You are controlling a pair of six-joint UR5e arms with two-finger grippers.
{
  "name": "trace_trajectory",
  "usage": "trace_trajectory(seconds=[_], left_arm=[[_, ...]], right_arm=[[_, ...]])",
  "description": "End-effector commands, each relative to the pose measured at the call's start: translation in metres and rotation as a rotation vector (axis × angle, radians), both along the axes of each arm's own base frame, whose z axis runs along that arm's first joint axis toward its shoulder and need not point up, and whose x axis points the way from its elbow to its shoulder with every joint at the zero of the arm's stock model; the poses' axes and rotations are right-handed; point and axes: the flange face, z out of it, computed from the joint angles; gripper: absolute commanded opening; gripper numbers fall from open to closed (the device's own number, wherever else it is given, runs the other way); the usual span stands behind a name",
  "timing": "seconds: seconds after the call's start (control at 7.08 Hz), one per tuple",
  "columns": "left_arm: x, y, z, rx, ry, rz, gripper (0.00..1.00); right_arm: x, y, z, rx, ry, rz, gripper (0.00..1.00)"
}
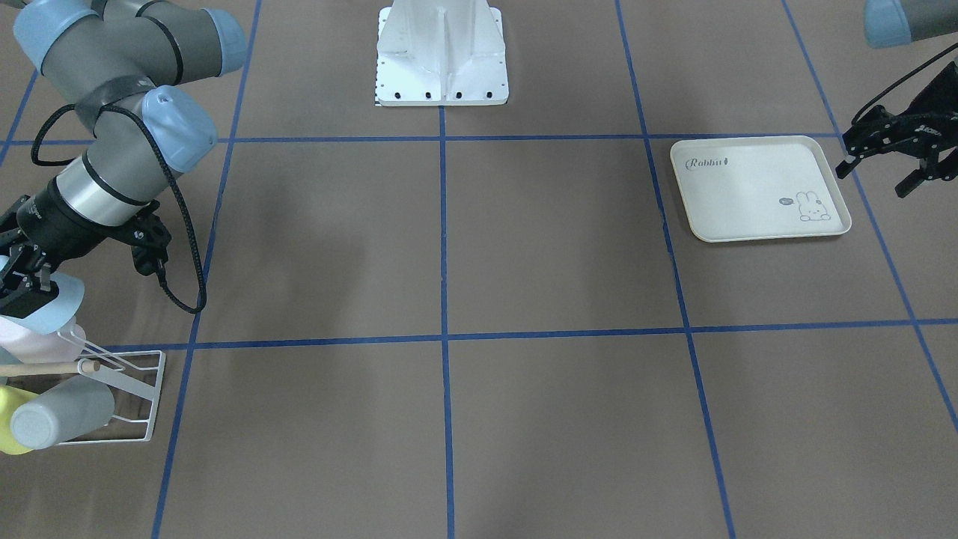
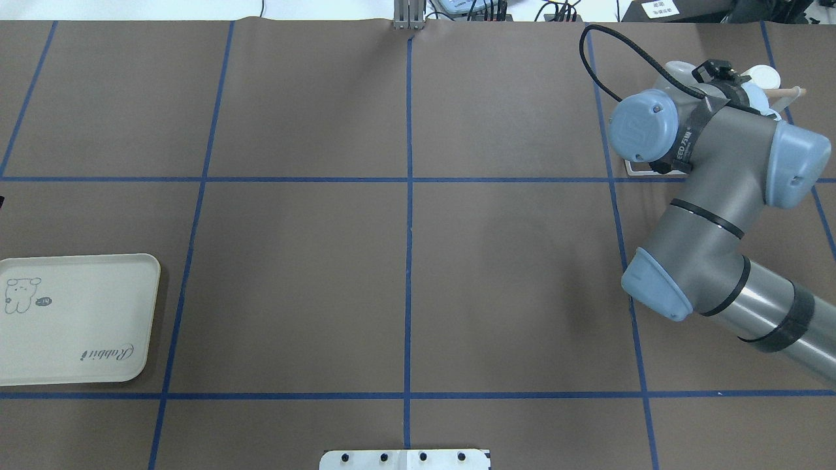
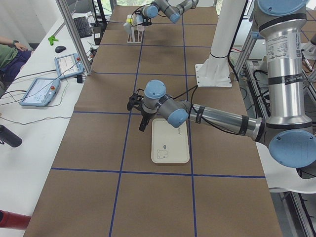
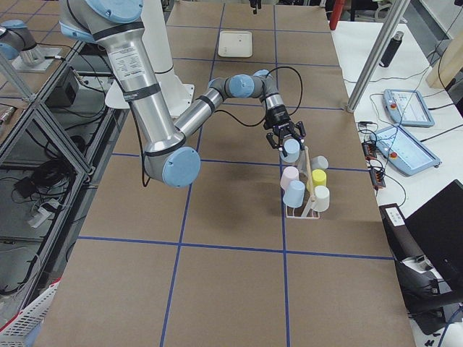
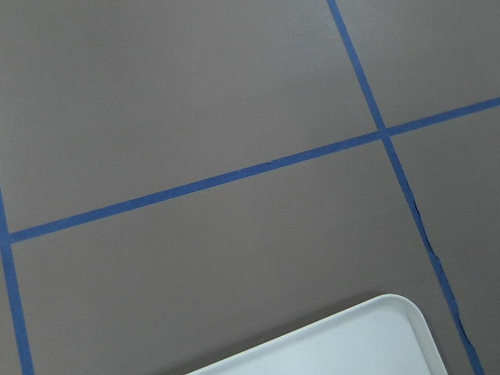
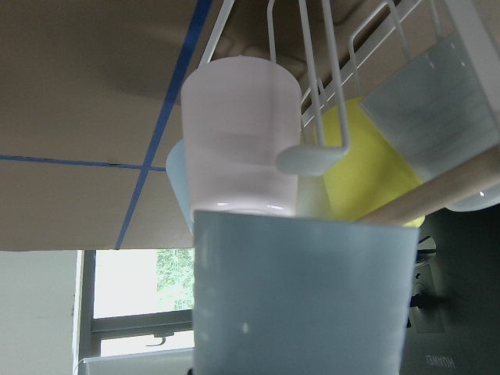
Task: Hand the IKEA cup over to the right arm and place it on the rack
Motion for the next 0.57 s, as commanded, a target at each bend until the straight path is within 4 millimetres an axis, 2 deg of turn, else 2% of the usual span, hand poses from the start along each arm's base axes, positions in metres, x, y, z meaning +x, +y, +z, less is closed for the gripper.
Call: trace_trajectory(seconds=[0.0,0.42], left_arm=[[0.0001,-0.0002,0.0004,-0.001,0.0,0.0,1.0],[0.0004,-0.0011,0.0026,-0.004,-0.001,0.0,1.0]], right_arm=[[-0.0093,-0.0005,0.0097,-0.01,0.013,-0.004,0.53],[-0.0153,-0.0036,0.0127,-0.016,0.019,-0.008,0.56]])
